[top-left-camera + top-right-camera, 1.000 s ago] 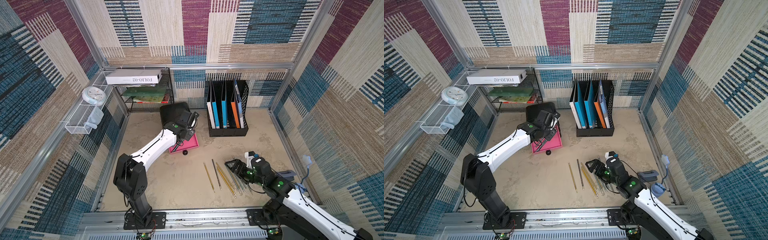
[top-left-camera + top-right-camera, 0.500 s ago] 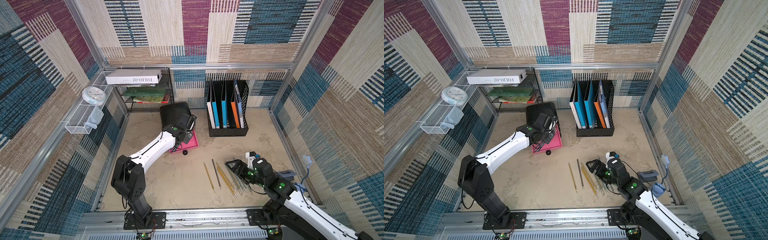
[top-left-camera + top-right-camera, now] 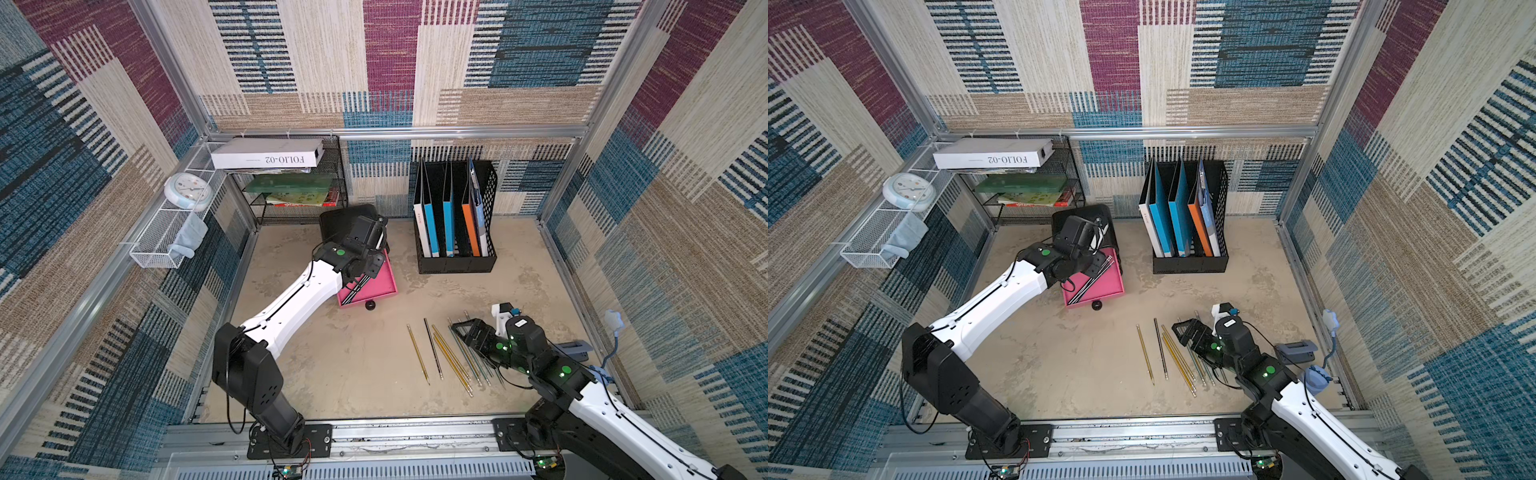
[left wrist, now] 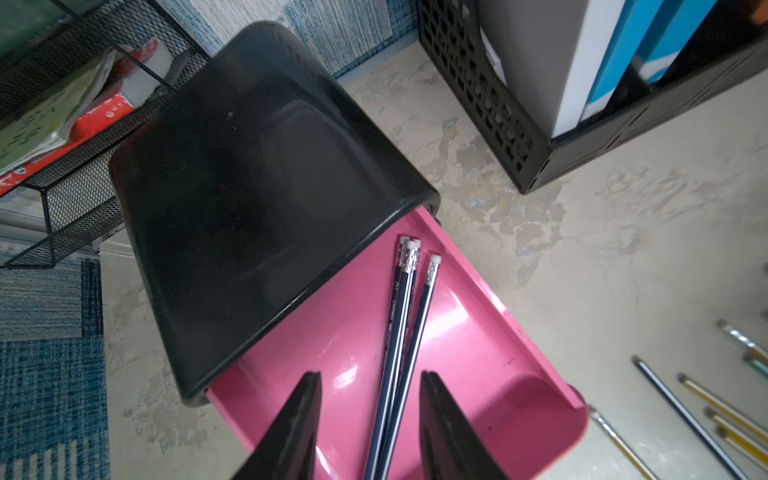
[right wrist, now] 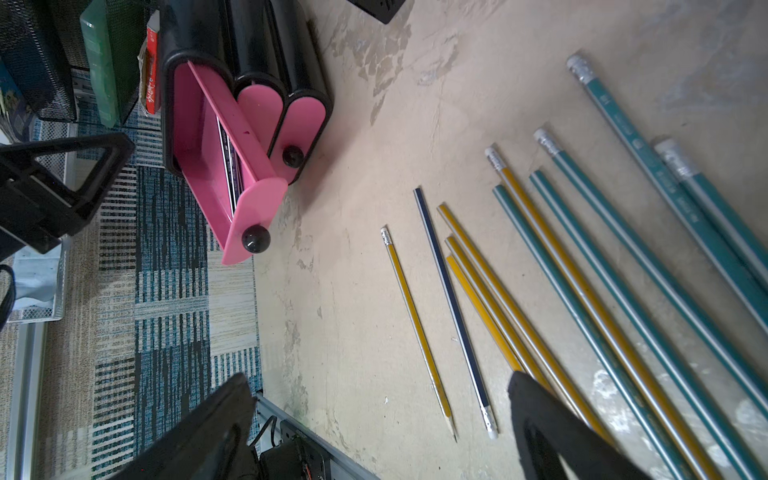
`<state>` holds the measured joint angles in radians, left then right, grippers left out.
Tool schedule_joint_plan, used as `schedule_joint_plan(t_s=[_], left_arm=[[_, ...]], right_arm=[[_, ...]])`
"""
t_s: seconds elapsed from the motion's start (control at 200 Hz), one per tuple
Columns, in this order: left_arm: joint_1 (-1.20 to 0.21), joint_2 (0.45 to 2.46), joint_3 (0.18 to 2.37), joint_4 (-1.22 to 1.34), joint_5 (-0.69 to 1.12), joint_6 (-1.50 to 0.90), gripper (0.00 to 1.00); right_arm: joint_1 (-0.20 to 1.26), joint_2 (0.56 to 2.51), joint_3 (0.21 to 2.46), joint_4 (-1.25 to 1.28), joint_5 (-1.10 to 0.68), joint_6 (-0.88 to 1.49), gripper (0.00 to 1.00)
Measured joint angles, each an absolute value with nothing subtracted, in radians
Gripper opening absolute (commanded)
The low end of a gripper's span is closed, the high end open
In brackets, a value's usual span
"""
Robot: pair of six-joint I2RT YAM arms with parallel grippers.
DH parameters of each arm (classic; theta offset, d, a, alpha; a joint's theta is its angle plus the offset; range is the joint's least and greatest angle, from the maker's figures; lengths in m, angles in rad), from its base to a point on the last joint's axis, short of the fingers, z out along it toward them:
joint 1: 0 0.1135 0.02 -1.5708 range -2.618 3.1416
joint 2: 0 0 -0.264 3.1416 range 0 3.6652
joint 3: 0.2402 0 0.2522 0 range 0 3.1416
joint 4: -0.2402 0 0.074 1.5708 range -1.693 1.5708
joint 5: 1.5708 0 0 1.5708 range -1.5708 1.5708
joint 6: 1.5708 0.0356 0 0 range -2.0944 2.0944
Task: Please place the pencils in the drawer according to their color
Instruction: Place the pencil in the drawer, then pick up the pencil from the center of the board.
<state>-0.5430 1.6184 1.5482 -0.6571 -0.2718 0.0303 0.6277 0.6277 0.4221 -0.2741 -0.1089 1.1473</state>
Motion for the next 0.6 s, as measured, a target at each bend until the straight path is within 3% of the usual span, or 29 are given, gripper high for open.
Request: schedule_joint_plan(t_s=[0.326,0.601], left_arm=[[-0.609,1.497,1.476,-0.745,-0.172,-0.347,0.46],[-0.821,1.498,1.362,-0.785,-0.105,-0.796,0.47]], right_arm=[[0.628,0.683,0.471,-0.315,-0.11,1.079,0.99],[0.626,0.739,0.482,-0.364,-0.124,1.037,0.99]])
